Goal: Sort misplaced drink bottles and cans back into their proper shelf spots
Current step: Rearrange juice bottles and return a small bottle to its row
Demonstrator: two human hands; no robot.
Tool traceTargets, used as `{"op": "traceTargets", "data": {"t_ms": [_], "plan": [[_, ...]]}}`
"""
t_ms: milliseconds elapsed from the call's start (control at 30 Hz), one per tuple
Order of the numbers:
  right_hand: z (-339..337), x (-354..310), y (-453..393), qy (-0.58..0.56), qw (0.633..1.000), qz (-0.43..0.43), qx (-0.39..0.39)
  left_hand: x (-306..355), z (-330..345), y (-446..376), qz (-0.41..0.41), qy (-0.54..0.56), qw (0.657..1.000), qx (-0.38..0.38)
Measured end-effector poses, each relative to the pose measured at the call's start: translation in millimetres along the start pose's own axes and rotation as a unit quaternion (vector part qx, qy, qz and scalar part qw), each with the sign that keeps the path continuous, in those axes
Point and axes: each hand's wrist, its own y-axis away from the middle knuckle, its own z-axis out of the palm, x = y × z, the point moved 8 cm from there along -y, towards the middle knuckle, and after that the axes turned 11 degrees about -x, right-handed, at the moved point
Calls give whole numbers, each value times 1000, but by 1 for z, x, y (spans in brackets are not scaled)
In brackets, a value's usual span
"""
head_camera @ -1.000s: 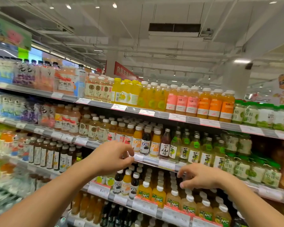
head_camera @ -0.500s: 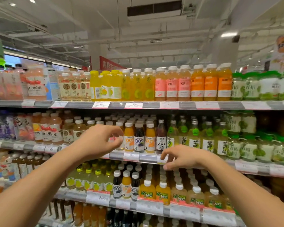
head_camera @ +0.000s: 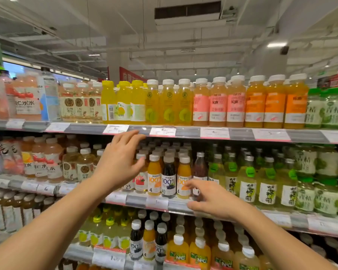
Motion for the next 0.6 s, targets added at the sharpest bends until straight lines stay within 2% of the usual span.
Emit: {"op": "traceTargets", "data": {"t_ms": [133,333,500,600], "plan": [[-15,-10,-24,-14,997,12,70,-22,4,-26,5,12,999,33],[-29,-23,-64,24,995,49,86,-56,40,-42,-3,-11,998,54],[-42,-22,-104,58,985,105,126,-65,53,-46,27,5,996,84],[-37,-20,-131,78,979,159,103,-67,55,-45,32,20,993,115]]}}
